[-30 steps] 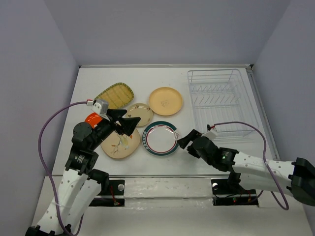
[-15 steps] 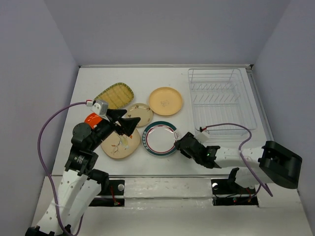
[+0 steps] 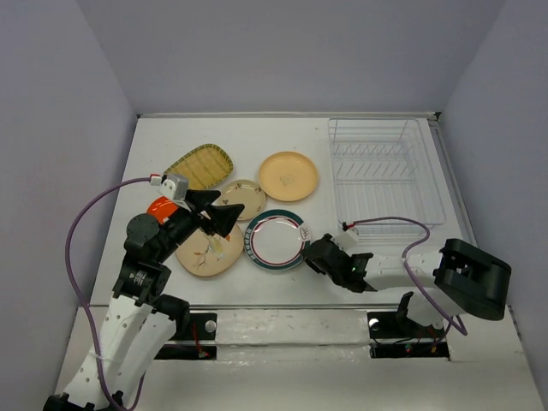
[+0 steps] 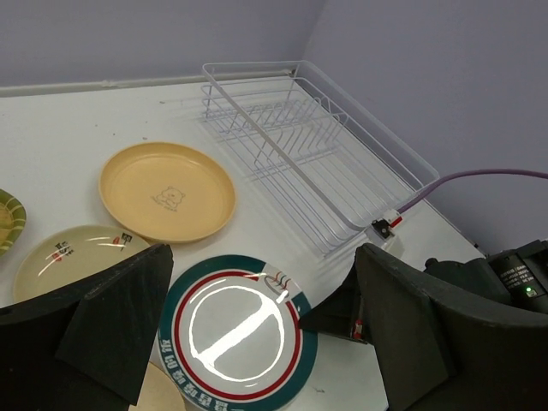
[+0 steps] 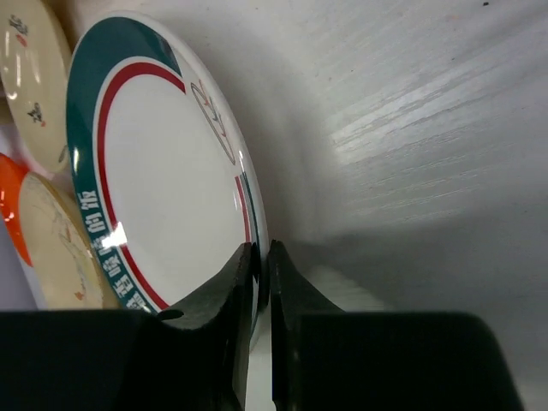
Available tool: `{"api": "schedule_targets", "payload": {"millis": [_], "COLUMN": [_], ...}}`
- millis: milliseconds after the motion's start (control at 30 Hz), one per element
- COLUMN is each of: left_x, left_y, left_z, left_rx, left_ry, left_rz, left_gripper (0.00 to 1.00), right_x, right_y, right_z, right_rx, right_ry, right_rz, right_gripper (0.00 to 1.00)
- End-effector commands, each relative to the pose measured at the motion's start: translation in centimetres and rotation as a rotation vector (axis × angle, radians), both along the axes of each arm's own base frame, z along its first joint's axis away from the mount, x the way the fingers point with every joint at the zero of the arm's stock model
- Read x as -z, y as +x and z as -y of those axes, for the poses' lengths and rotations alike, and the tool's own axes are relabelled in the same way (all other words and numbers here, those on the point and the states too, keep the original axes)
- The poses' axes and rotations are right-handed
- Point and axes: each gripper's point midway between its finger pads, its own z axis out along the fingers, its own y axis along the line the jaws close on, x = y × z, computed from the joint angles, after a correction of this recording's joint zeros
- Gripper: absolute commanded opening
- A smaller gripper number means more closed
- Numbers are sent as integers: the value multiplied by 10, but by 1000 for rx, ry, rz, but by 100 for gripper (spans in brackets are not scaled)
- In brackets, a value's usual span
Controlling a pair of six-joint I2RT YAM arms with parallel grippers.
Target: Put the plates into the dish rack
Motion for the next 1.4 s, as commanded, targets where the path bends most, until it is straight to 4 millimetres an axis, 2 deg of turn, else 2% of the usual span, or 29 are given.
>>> {"api": "schedule_targets", "payload": {"millis": [0, 67, 133, 167, 233, 333, 433, 467, 500, 600, 633, 700, 733, 767, 800, 833, 867, 900, 967, 1000, 1067, 1100, 1167, 1200, 1233, 1267, 1367], "left_x": [-20, -20, -20, -21, -21, -22, -23, -24, -24, -26, -27, -27, -27, -28, -29, -29, -30, -30, -32, -32, -32, -32, -33, -34, -34, -35, -39], "left_y": [-2, -2, -3, -2, -2, -3, -4, -4, -5, -5, -6, -6, -6, -7, -8, -9, -10, -10, -13, -14, -14, -15, -18, -19, -21, -23, -27], "left_z": [0, 0, 0, -1, -1, -1, -2, -2, -2, -3, -3, -4, -3, -3, -3, -3, -2, -1, -1, -1, 0, 1, 5, 5, 6, 7, 8], "left_rx": [6, 6, 5, 2, 0, 2, -3, -4, -4, -8, -10, -13, -10, -6, -6, -2, 3, 6, 12, 12, 12, 15, 33, 39, 44, 50, 55], "left_ry": [-9, -10, -11, -10, -11, -13, -16, -18, -20, -26, -27, -29, -30, -32, -33, -34, -37, -36, -39, -38, -38, -37, -38, -38, -39, -43, -44], "left_rz": [67, 66, 67, 69, 71, 73, 77, 78, 80, 85, 87, 88, 88, 92, 95, 96, 97, 99, 105, 110, 107, 108, 108, 112, 113, 116, 132], "left_gripper": [99, 99, 99, 99, 99, 99, 99, 99, 99, 99, 99, 99, 99, 99, 99, 99, 99, 99, 99, 99, 99, 99, 99, 99, 99, 99, 99], "right_x": [-5, -24, -35, -54, -66, -104, -145, -160, -175, -241, -272, -304, -315, -332, -343, -350, -337, -363, -370, -377, -381, -390, -398, -396, -402, -400, -385], "right_y": [-6, -9, -17, -19, -28, -33, -29, -24, -19, -6, 2, 17, 25, 41, 53, 64, 84, 105, 123, 136, 151, 166, 176, 188, 193, 204, 221], "right_z": [9, 5, 11, 1, 9, 17, 34, 43, 44, 59, 68, 94, 104, 133, 142, 151, 171, 163, 181, 208, 235, 253, 279, 286, 311, 318, 345], "right_rx": [22, 16, -10, -26, -44, -51, -56, -46, -39, -3, 21, 104, 167, 250, 306, 336, 213, 234, 208, 262, 310, 333, 373, 361, 399, 395, 343], "right_ry": [-64, -89, -159, -152, -222, -281, -379, -428, -451, -568, -612, -744, -739, -808, -807, -840, -1017, -905, -944, -971, -1026, -1036, -1087, -1101, -1127, -1143, -1235], "right_rz": [33, 65, 77, 113, 130, 199, 271, 316, 355, 497, 534, 564, 560, 527, 522, 515, 458, 588, 647, 619, 576, 574, 548, 539, 530, 537, 510], "right_gripper": [8, 7, 7, 7, 7, 7, 7, 7, 7, 7, 7, 7, 7, 7, 7, 7, 7, 7, 7, 7, 7, 7, 7, 7, 7, 7, 7]}}
